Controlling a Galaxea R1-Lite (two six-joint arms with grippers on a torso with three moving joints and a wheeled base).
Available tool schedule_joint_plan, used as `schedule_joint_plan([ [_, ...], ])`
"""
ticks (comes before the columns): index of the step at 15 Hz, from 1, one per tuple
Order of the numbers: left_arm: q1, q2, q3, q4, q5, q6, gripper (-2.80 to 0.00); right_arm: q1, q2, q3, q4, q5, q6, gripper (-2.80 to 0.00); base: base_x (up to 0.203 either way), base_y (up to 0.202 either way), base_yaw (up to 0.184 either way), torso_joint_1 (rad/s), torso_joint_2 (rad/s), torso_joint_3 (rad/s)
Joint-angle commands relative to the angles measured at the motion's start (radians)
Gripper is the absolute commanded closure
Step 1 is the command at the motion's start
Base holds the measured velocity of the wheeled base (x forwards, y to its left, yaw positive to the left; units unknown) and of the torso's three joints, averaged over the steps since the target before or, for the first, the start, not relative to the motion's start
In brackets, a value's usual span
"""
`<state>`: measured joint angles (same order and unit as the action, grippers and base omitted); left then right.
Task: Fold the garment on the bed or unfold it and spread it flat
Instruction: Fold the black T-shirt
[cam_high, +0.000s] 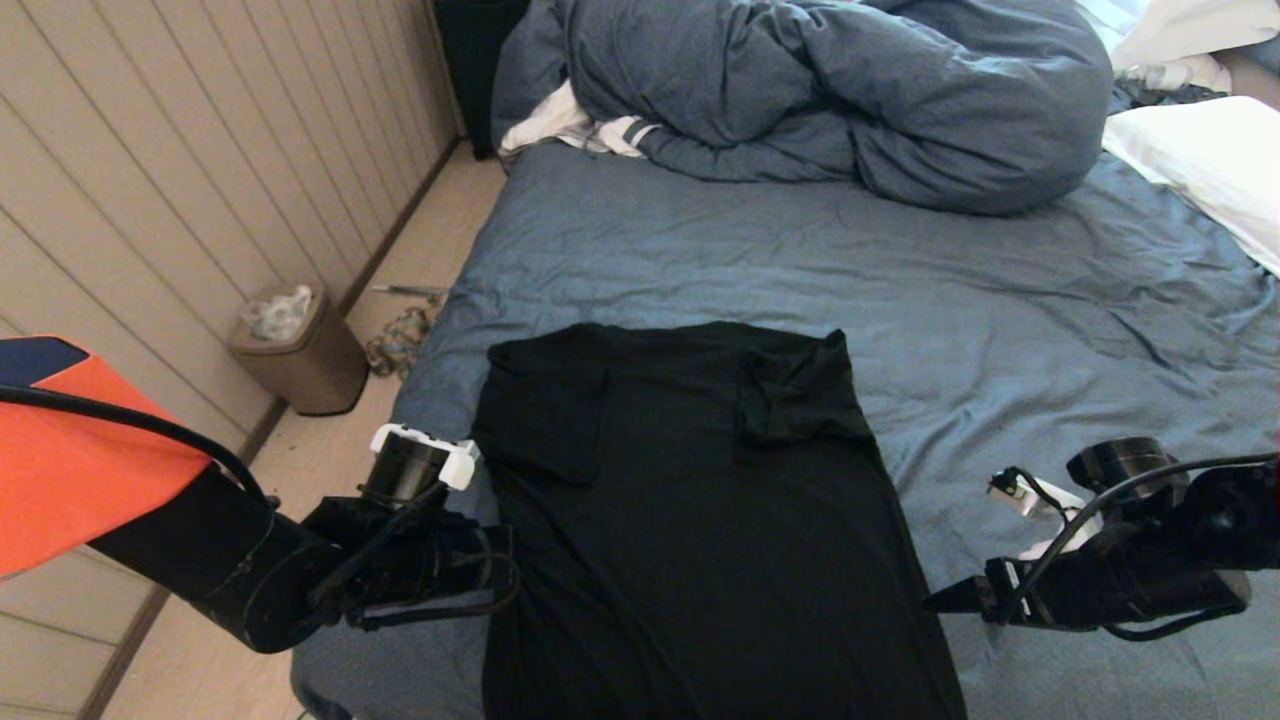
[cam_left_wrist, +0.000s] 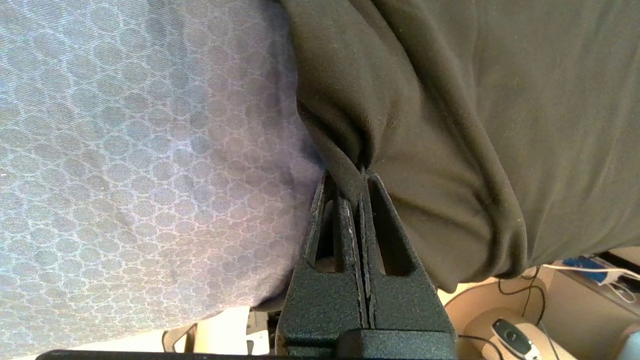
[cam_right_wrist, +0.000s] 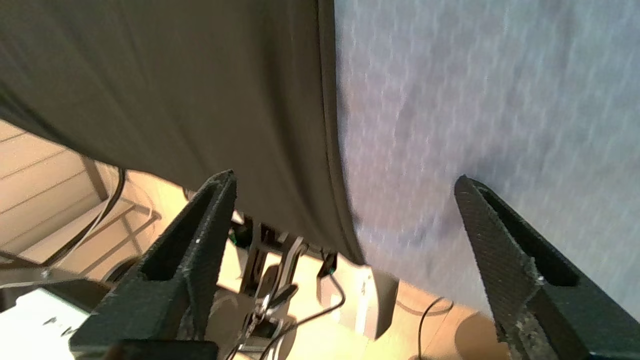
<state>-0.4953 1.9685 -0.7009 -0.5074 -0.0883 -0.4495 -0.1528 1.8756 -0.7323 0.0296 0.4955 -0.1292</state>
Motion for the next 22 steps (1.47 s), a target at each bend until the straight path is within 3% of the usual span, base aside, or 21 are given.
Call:
schedule_joint_plan([
  [1,0.000,0.002,0.000,-0.003,-0.001,-0.003,0.00,0.001,0.026,0.009,-0.034,0.003,-0.001,-2.80,0.000,0.000,0.000,0.000,0.00,0.000],
  [4,0.000,0.007,0.000,-0.003,-0.001,-0.002,0.00,0.016,0.030,0.019,-0.053,0.003,0.002,-2.80,0.000,0.000,0.000,0.000,0.00,0.000],
  [8,-0.002,0.013,-0.003,-0.003,-0.001,-0.002,0.00,0.114,0.045,0.025,-0.058,0.023,0.066,-2.80,0.000,0.000,0.000,0.000,0.00,0.000],
  [14,-0.002,0.015,-0.011,-0.005,-0.002,-0.003,0.00,0.121,0.089,0.031,-0.188,0.029,0.131,-2.80,0.000,0.000,0.000,0.000,0.00,0.000],
  [15,-0.002,0.009,-0.009,-0.003,-0.002,-0.003,0.00,0.130,0.088,0.028,-0.200,0.029,0.147,0.00,0.000,0.000,0.000,0.000,0.00,0.000],
  [22,-0.002,0.003,-0.011,-0.005,-0.001,-0.003,0.00,0.162,0.078,0.039,-0.204,0.038,0.169,0.00,0.000,0.000,0.000,0.000,0.00,0.000],
])
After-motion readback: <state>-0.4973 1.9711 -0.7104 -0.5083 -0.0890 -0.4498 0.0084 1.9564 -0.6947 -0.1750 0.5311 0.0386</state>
